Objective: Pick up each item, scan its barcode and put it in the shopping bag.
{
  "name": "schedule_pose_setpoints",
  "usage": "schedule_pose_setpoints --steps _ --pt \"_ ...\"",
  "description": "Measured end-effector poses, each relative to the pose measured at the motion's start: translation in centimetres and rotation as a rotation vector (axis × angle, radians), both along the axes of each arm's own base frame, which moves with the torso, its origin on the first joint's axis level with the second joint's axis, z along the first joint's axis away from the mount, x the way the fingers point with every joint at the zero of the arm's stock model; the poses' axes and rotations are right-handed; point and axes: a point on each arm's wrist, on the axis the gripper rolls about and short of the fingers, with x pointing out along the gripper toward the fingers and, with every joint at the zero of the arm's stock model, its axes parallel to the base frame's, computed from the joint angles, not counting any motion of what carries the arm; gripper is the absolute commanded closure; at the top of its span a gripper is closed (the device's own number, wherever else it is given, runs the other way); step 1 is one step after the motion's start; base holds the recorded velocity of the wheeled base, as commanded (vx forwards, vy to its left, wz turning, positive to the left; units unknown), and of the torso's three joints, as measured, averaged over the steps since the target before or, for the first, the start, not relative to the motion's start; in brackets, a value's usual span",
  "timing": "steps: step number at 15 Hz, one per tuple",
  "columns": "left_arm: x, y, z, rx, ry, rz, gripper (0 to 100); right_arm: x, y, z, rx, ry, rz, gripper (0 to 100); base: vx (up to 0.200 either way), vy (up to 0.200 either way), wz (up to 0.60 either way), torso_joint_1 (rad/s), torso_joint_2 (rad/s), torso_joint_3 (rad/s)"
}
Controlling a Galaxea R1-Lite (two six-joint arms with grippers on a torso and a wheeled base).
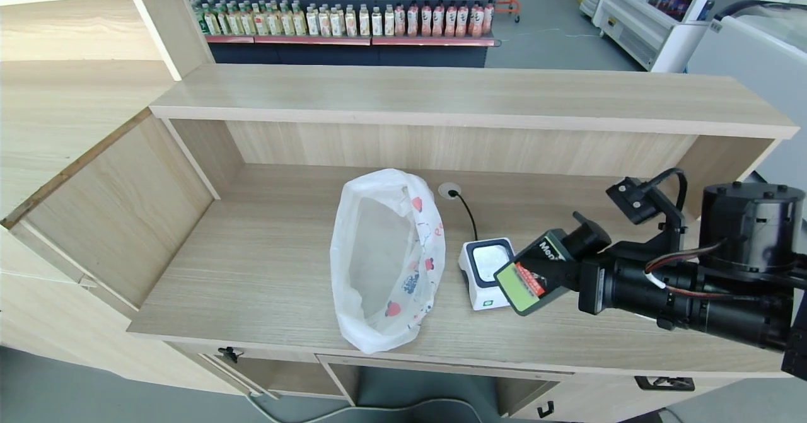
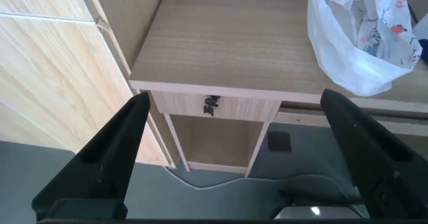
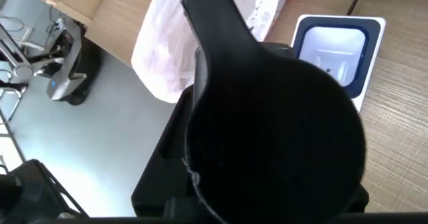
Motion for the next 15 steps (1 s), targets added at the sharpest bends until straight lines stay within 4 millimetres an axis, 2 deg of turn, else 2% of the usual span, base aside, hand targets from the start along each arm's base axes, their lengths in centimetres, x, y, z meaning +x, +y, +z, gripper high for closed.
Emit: schedule_pose_setpoints --steps 1,5,9,11,15 --pt "0.0 0.0 0.0 0.0 0.0 0.0 0 0.0 -0.1 0.1 0.007 0.001 -0.005 100 0.0 0.0 0.0 0.0 0.0 0.0" --pt "0.0 0.0 0.0 -0.001 -0.002 0.0 0 0.4 0.0 0.5 0.056 0.027 -0.023 100 0.0 0.2 0.0 0.007 0.0 0.001" --pt "0.0 0.0 0.0 -0.001 0.0 0.0 0 1.3 1.3 0.6 0.071 0.04 0.026 100 0.0 0.2 0.0 0.006 0.0 0.002" --pt "0.0 0.0 0.0 -0.001 0.0 0.0 0 2.4 2.0 0.1 0.048 0.04 0.036 100 0.0 0.2 0.0 0.01 0.01 0.005" --pt "0.0 0.0 0.0 -0.001 0.0 -0.001 0 5.5 3.6 -1.7 -0.07 -0.003 0.0 100 0.0 0.0 0.0 0.0 0.0 0.0"
